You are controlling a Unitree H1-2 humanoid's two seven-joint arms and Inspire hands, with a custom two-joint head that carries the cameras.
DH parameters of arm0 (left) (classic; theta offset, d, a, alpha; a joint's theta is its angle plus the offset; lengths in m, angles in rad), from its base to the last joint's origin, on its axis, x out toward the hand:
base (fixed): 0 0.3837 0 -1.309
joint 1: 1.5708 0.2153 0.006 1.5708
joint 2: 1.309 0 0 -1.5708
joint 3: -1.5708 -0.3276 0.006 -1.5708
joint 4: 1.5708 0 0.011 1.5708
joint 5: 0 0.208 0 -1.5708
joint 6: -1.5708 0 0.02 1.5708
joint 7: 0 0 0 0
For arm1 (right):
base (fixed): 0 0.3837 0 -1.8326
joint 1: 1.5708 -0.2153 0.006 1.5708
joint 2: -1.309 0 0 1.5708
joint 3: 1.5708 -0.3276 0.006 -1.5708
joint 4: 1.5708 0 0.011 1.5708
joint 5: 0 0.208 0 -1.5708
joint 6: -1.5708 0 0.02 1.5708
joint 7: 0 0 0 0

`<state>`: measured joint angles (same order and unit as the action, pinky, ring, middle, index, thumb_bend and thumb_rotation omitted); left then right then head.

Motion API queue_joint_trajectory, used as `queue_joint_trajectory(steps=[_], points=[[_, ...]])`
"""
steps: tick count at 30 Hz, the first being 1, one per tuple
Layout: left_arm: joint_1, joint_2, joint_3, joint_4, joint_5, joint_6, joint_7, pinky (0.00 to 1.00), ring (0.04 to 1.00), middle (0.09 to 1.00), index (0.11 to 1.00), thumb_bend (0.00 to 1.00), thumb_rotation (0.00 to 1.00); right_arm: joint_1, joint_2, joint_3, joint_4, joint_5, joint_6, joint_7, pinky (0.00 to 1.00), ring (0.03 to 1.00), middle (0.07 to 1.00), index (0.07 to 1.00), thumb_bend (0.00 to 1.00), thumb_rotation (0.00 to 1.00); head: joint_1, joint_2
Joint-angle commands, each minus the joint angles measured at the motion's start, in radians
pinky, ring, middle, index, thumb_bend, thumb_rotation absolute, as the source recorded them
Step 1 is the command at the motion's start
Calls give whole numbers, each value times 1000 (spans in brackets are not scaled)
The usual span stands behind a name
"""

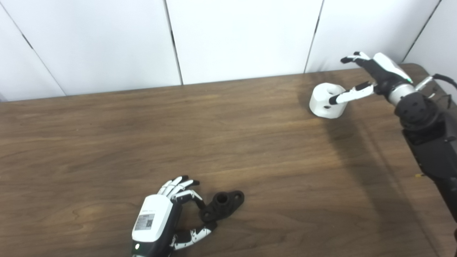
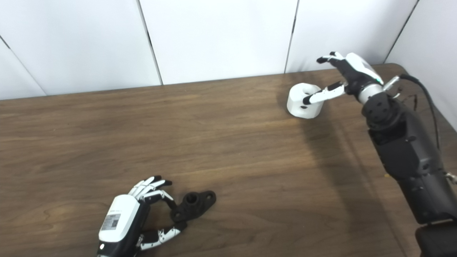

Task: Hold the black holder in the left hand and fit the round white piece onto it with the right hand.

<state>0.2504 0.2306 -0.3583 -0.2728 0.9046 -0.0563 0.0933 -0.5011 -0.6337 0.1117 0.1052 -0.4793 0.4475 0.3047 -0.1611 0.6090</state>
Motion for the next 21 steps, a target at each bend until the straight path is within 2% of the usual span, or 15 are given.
queue_joint_trajectory(steps=[1,11,21], points=[[15,10,0,42,34,24,-24,877,888,811,488,515,42,-68,-34,0,-4,-23,11,-1,940,1000,1000,866,1000,316,-1,1],[12,8,0,42,37,30,-27,873,887,813,488,514,41,-117,-52,70,73,-61,1,44,889,1000,1000,834,1000,351,3,-7],[8,4,-1,44,37,34,-31,878,890,813,488,515,42,-119,-34,83,101,-75,-20,21,883,1000,989,784,996,307,4,-11]])
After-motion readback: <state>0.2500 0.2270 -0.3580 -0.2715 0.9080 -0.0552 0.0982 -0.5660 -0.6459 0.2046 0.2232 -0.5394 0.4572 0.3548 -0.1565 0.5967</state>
